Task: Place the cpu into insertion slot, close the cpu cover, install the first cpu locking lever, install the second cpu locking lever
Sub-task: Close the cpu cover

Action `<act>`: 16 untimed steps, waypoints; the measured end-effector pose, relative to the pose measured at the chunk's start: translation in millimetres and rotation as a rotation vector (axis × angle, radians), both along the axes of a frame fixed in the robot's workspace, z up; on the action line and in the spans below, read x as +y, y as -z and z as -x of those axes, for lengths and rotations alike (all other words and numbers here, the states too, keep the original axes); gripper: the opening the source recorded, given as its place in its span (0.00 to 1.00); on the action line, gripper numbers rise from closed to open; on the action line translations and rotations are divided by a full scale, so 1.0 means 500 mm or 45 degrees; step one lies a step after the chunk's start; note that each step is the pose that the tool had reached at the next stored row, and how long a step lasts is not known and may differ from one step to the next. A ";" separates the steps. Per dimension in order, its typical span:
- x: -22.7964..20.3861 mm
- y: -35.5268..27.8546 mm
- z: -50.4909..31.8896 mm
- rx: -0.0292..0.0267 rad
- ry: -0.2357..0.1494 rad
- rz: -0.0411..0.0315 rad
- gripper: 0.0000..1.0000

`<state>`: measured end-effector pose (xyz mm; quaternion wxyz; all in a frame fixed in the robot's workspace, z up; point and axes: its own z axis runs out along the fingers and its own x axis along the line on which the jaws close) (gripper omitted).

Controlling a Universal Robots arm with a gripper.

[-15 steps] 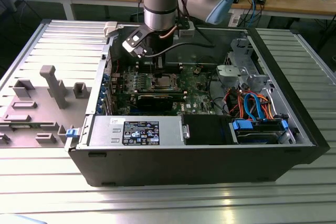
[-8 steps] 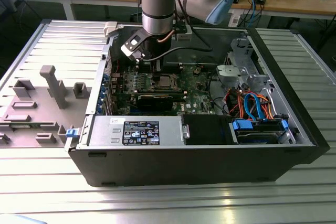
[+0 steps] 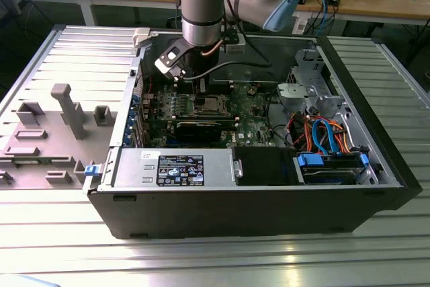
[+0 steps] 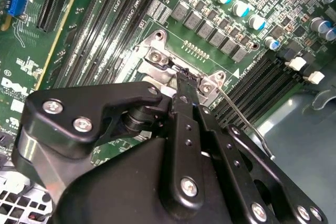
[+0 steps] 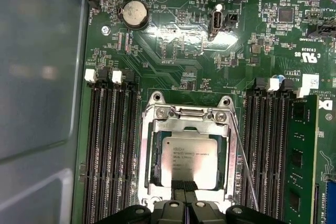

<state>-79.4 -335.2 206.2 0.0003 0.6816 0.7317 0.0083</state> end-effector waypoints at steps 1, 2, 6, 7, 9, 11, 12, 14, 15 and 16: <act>0.0002 -0.001 0.000 -0.0004 0.000 -0.0010 0.11; -0.0002 -0.006 0.000 0.0004 0.000 0.0000 0.11; -0.0002 -0.010 0.000 0.0004 0.000 -0.0008 0.11; -0.0003 -0.010 0.000 0.0006 -0.001 -0.0017 0.11; -0.0003 -0.010 0.000 0.0006 -0.001 -0.0031 0.11; -0.0003 -0.009 -0.004 0.0006 -0.001 -0.0034 0.11; -0.0003 -0.009 -0.007 0.0005 -0.001 -0.0033 0.11; -0.0003 -0.009 -0.016 0.0006 -0.001 -0.0033 0.11; -0.0003 -0.009 -0.023 0.0006 -0.001 -0.0033 0.11; -0.0003 -0.009 -0.028 0.0006 -0.001 -0.0033 0.11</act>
